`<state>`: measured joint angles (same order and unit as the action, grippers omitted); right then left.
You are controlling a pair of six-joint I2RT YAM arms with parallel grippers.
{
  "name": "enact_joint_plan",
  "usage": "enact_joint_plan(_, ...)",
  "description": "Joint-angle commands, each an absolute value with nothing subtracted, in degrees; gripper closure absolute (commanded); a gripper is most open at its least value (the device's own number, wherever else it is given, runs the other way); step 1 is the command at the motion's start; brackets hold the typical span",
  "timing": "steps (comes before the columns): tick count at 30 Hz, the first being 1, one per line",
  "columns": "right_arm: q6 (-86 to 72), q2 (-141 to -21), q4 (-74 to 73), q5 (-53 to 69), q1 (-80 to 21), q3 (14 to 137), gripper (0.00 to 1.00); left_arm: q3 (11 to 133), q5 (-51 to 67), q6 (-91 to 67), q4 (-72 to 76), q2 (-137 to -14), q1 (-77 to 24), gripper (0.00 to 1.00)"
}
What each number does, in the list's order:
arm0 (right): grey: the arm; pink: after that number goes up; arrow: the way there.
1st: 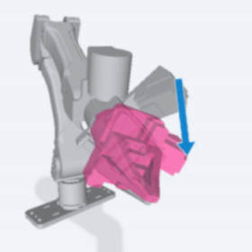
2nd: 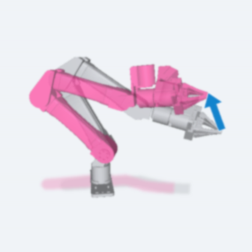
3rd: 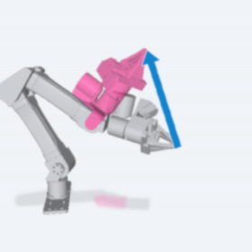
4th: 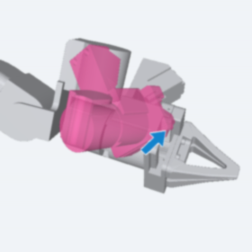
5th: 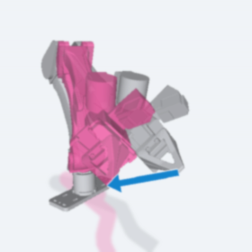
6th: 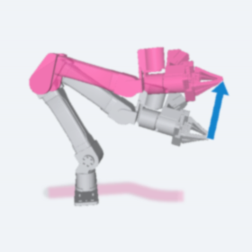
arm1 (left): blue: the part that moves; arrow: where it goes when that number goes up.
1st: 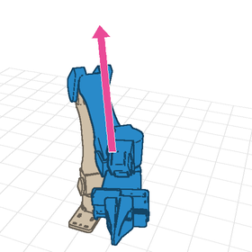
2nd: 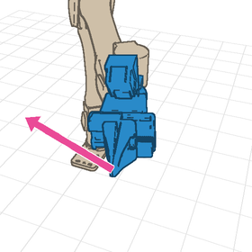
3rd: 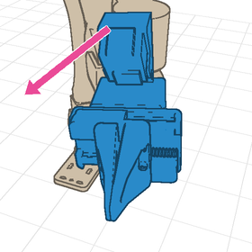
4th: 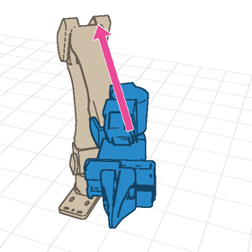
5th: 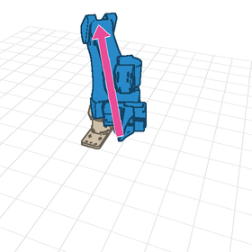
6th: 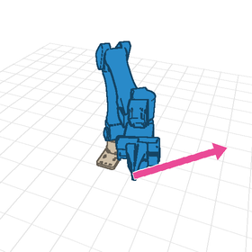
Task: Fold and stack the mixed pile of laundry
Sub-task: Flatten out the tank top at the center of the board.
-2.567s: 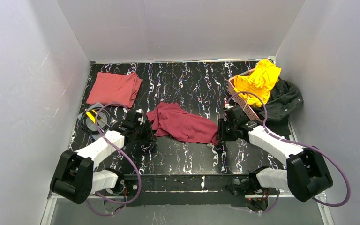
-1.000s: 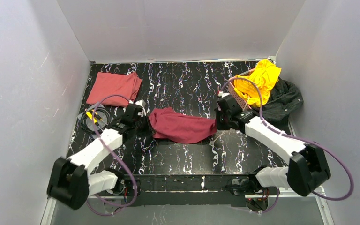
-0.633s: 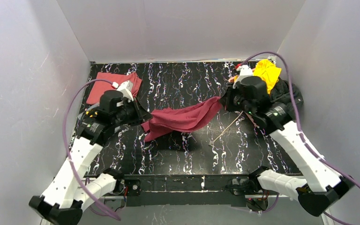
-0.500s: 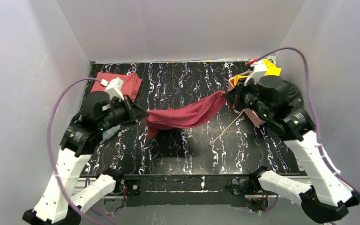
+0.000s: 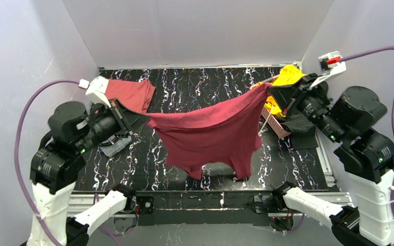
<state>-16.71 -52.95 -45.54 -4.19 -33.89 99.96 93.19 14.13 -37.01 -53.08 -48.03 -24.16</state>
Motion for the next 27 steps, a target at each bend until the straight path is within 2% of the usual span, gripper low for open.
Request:
enact_joint_plan(1, -16.93, -56.97, -45.08, -10.47, -34.1, 98.94, 0.99, 94.17, 12.84, -33.58, -52.23, -55.4, -23.91, 1.0)
enact_joint_plan(6, -16.92, -61.1, -37.69, -18.95, -34.13, 93.08, 0.99, 97.35, 12.41, -29.75, -48.58, -66.4, -21.18, 1.0)
enact_joint_plan(10, -15.33, -66.59, -27.76, -21.12, -34.13, 90.33, 0.99, 101.81, 20.04, -31.91, -41.18, -75.66, -13.04, 1.0)
enact_joint_plan(18, -8.11, -76.77, -16.06, -19.27, -33.07, 103.11, 0.99, 134.78, 28.24, -32.26, -39.34, -97.6, -7.22, 1.0)
enact_joint_plan(21, -7.13, -75.62, -13.9, -16.31, -33.05, 104.22, 0.99, 140.99, 31.08, -32.67, -39.07, -99.79, -6.23, 1.0)
enact_joint_plan(24, -7.73, -70.51, -12.63, -13.62, -33.05, 97.91, 0.99, 133.25, 31.9, -30.44, -38.29, -94.33, -6.06, 1.0)
enact_joint_plan(27, -12.64, -62.82, -16.87, -14.78, -33.11, 86.2, 0.99, 110.54, 31.09, -28.65, -35.11, -82.34, -6.06, 1.0)
